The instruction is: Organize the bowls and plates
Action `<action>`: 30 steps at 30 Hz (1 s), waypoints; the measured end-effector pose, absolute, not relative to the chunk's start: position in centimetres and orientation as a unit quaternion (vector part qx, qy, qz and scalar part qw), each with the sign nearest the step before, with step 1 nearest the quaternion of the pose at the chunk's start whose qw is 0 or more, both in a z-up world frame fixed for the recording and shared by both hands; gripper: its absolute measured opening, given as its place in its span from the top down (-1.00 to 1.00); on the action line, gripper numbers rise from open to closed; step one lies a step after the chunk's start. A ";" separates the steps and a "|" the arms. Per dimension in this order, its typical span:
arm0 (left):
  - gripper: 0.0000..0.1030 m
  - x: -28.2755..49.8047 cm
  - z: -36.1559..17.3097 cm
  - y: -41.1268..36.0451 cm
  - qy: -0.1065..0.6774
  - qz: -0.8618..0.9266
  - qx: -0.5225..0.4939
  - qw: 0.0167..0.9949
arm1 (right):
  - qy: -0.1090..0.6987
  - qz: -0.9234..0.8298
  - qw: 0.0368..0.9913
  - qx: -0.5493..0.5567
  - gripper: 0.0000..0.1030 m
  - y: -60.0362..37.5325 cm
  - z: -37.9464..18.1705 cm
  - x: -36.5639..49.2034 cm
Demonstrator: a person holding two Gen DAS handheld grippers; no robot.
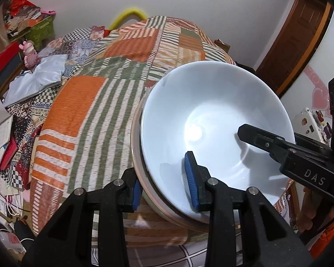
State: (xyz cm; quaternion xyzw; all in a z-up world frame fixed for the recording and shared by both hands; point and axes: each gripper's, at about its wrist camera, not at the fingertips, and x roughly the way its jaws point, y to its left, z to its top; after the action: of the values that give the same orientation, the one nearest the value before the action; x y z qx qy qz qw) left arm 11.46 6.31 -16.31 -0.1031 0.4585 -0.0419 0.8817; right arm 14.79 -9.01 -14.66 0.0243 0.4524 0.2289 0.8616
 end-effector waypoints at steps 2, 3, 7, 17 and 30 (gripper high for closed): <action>0.35 11.7 -16.6 5.9 0.463 -0.044 -0.101 0.880 | 0.454 0.226 0.862 0.026 0.38 -9.2 -14.9 14.9; 0.35 11.9 -16.7 5.7 0.464 -0.045 -0.101 0.879 | 0.456 0.225 0.861 0.027 0.38 -9.3 -15.1 15.0; 0.35 12.5 -17.4 5.4 0.473 -0.045 -0.098 0.875 | 0.464 0.222 0.857 0.032 0.38 -9.5 -15.8 15.3; 0.35 14.0 -19.6 5.3 0.498 -0.047 -0.100 0.860 | 0.492 0.215 0.843 0.041 0.38 -9.7 -17.9 16.1; 0.35 14.4 -20.9 5.9 0.511 -0.056 -0.118 0.850 | 0.494 0.226 0.839 0.041 0.33 -9.8 -18.3 16.0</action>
State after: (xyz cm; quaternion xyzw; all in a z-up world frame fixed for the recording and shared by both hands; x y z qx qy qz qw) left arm 14.43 5.91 -20.94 -0.1177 0.5110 -0.0564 0.8496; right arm 16.01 -9.83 -18.34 0.0412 0.4936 0.2255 0.8389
